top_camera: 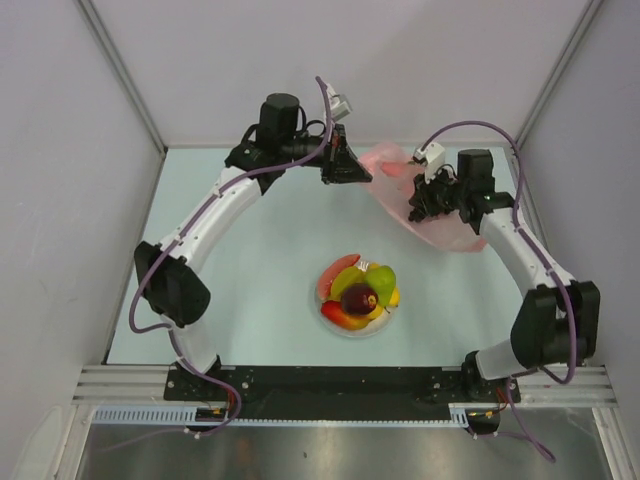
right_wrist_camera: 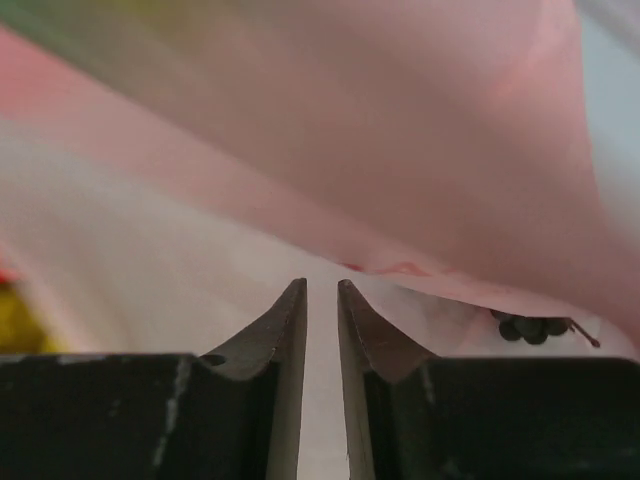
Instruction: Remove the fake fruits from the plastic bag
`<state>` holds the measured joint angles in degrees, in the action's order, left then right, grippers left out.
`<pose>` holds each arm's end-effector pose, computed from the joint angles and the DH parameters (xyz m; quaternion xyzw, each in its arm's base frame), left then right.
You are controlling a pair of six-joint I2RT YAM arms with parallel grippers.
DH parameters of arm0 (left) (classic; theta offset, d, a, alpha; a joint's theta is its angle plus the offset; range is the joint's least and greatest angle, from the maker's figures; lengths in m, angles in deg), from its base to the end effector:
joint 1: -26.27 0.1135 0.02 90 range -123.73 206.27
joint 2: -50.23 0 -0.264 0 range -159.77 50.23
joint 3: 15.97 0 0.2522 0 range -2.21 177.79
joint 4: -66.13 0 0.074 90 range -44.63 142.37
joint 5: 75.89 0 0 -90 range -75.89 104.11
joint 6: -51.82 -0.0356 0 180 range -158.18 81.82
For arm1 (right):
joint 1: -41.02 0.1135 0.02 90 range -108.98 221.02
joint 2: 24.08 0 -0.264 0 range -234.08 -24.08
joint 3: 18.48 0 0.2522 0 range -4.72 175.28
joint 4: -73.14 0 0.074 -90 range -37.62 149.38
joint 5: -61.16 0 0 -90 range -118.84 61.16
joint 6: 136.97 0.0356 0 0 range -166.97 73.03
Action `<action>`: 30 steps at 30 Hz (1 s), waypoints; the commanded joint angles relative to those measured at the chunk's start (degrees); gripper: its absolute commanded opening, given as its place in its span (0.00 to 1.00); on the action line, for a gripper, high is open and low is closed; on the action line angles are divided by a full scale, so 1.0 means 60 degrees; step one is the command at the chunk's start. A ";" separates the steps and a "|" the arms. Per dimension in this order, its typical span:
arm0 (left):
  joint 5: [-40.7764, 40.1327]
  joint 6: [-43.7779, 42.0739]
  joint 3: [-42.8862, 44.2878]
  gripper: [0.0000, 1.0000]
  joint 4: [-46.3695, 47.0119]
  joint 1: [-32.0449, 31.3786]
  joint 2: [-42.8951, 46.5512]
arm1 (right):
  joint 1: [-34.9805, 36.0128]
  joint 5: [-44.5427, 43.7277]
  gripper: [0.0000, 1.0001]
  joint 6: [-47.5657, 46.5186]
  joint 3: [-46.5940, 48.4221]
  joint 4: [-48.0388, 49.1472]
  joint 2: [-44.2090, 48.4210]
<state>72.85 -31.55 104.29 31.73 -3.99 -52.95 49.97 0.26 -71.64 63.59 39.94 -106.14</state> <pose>0.3384 -0.2327 0.4171 0.4282 0.6276 -0.5382 0.3649 0.3171 0.0675 0.3175 -0.3606 0.7805 0.1559 0.4863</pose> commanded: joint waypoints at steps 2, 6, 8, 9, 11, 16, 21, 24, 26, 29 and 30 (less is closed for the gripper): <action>0.0361 0.0125 0.0034 0.00 0.0394 -0.0069 0.0658 | -0.0232 -0.0966 0.23 -0.0401 0.0128 0.0425 -0.1131; 0.0449 -0.0035 0.0092 0.00 0.0248 -0.0200 0.0541 | -0.0261 -0.1889 0.44 0.0169 0.0172 0.1393 -0.2257; 0.0435 -0.0153 0.0092 0.00 0.0072 -0.0230 0.0497 | -0.0218 -0.2372 0.55 0.0680 0.0201 0.1933 -0.2552; 0.0435 -0.0269 0.0034 0.00 0.0014 -0.0259 0.0497 | -0.0217 -0.2462 0.62 0.0843 0.0216 0.2067 -0.2669; 0.0405 -0.0387 -0.0083 0.00 -0.0148 -0.0288 0.0482 | -0.0144 -0.2753 0.64 0.1077 0.0304 0.2258 -0.3080; 0.0303 -0.0724 -0.0259 0.00 -0.0411 -0.0449 0.0497 | 0.0105 -0.3721 0.69 0.1094 0.0464 0.2916 -0.4103; 0.0200 -0.0929 -0.0289 0.00 -0.0646 -0.0538 0.0438 | 0.0193 -0.4395 0.73 0.0686 0.1210 0.3094 -0.5247; 0.0054 -0.1061 -0.0289 0.01 -0.0763 -0.0538 0.0467 | 0.0193 -0.4835 0.73 0.0246 0.1446 0.3065 -0.5702; -0.0106 -0.1076 -0.0361 0.00 -0.0822 -0.0538 0.0511 | 0.0178 -0.5157 0.73 0.0171 0.1461 0.3021 -0.5630; -0.0195 -0.1076 -0.0435 0.00 -0.0851 -0.0538 0.0526 | 0.0105 -0.5129 0.73 0.0273 0.1476 0.2656 -0.5382; -0.0224 -0.1076 -0.0464 0.00 -0.0822 -0.0538 0.0541 | 0.0076 -0.5129 0.73 0.0302 0.1461 0.2524 -0.5207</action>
<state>70.56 -36.53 101.71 26.20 -6.85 -51.94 51.53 -26.51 -69.54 70.54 57.05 -139.08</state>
